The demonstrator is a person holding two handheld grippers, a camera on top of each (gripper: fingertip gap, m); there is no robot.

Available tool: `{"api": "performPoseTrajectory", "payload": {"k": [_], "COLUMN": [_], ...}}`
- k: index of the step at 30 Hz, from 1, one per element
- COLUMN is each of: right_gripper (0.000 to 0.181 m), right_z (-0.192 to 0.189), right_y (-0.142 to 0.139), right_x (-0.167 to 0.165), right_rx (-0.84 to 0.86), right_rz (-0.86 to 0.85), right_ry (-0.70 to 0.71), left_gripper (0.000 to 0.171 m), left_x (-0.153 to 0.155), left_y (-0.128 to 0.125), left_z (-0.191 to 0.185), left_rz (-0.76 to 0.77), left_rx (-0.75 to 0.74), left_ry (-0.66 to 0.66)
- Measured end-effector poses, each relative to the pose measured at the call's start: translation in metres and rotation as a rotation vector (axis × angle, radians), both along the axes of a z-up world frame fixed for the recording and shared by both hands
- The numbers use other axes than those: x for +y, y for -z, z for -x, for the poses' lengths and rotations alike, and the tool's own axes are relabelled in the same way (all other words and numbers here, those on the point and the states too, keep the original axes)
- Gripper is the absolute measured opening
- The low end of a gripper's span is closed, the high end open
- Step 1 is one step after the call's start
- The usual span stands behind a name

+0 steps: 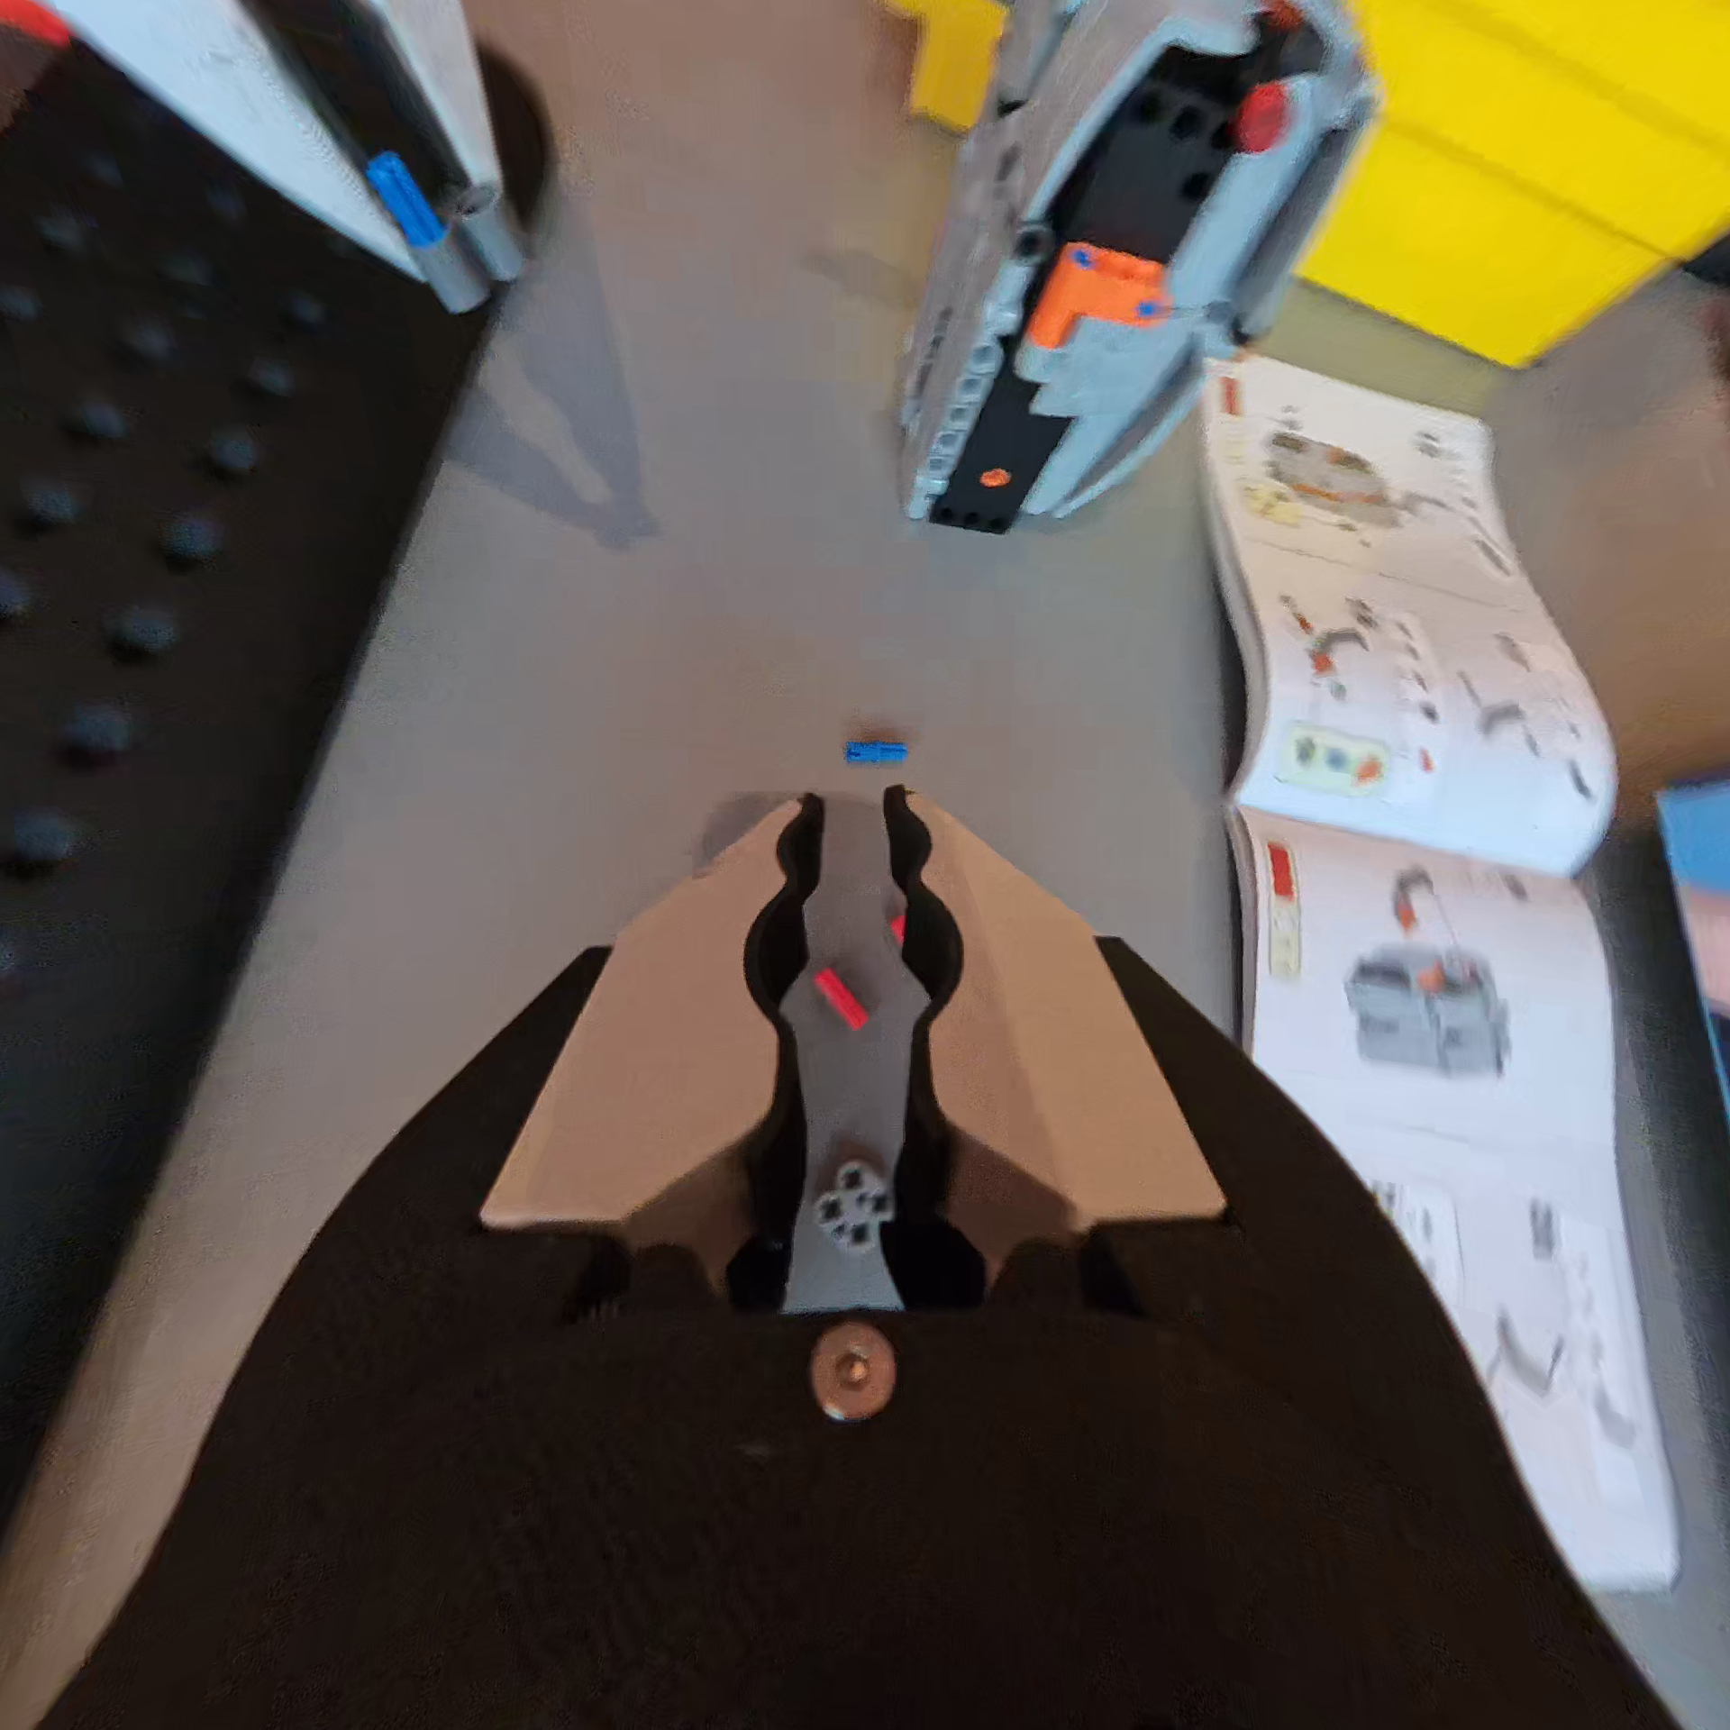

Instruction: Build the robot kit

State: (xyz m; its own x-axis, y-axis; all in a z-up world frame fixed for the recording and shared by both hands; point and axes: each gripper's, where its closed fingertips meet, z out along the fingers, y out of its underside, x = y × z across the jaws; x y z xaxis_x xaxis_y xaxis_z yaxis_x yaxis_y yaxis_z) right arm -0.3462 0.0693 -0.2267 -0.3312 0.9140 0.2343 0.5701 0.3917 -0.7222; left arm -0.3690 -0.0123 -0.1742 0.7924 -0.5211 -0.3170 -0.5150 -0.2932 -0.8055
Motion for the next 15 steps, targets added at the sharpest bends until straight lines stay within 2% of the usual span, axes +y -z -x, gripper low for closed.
{"api": "performPoseTrajectory", "payload": {"k": [3,5,10,15], "right_gripper": [0.022,0.026,0.010,0.019], "right_z": [0.014,0.022,0.026,0.026], "right_y": [0.008,0.008,0.017,0.022], "right_x": [0.002,0.010,0.019,0.012], "right_rx": [-0.041,-0.092,-0.255,-0.327], "right_rz": [-0.109,-0.112,-0.055,-0.022], "right_ry": [-0.208,-0.249,-0.364,-0.474], "left_gripper": [0.006,0.006,0.006,0.006], "left_x": [-0.004,-0.007,-0.017,-0.021], "left_y": [0.008,0.011,0.010,0.009], "left_z": [0.001,0.004,0.007,0.014], "left_rz": [0.021,0.055,0.088,0.102], "left_rx": [0.061,0.071,-0.019,-0.084], "left_ry": [0.018,0.018,0.043,0.056]}}
